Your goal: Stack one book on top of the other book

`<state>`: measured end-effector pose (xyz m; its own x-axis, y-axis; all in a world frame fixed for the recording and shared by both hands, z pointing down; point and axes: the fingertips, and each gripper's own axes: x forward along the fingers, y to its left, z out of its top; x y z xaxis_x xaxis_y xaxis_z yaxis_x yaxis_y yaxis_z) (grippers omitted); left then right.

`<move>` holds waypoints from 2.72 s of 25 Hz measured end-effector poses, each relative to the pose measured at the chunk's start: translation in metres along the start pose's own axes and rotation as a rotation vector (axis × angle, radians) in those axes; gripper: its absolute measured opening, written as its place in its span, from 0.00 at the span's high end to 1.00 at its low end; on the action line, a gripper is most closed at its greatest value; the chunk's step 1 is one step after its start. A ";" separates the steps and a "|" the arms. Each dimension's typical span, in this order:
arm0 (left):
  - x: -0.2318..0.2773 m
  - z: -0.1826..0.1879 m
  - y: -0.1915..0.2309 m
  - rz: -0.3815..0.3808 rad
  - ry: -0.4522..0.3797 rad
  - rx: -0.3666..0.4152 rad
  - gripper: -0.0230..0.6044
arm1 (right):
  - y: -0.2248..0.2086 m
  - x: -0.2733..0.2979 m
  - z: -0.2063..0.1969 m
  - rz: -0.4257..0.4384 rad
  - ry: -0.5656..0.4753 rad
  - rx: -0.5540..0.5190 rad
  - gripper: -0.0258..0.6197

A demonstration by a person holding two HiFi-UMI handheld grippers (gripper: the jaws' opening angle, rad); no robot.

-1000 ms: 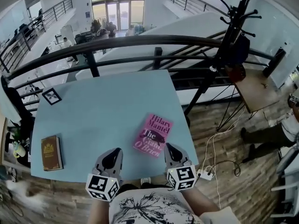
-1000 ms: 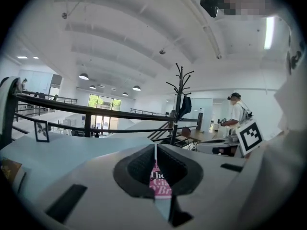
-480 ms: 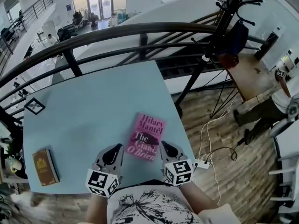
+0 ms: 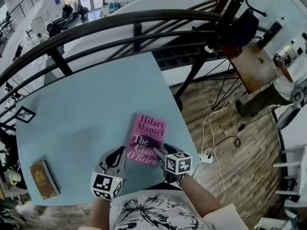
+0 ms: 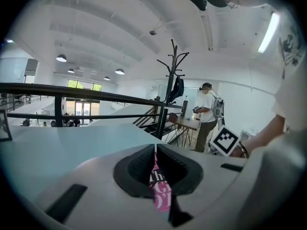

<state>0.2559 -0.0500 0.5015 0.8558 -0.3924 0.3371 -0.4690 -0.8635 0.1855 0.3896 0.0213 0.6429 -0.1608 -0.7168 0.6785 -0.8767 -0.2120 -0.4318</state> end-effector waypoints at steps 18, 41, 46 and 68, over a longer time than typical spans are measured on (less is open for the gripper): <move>0.055 -0.052 0.019 -0.030 0.245 -0.092 0.94 | -0.020 0.048 -0.011 -0.022 0.069 0.278 0.67; 0.119 -0.154 0.031 -0.149 0.645 -0.387 0.61 | -0.021 0.049 -0.009 0.017 0.073 0.239 0.66; 0.119 -0.156 0.028 -0.134 0.613 -0.433 0.61 | -0.023 0.047 -0.010 0.013 0.098 0.261 0.69; 0.011 -0.120 0.055 0.171 0.396 -0.529 0.62 | 0.077 0.033 0.010 0.137 0.114 0.070 0.73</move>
<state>0.2137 -0.0637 0.6260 0.6630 -0.2774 0.6953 -0.7203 -0.4894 0.4916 0.3209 -0.0255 0.6260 -0.3306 -0.6634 0.6713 -0.8100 -0.1656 -0.5625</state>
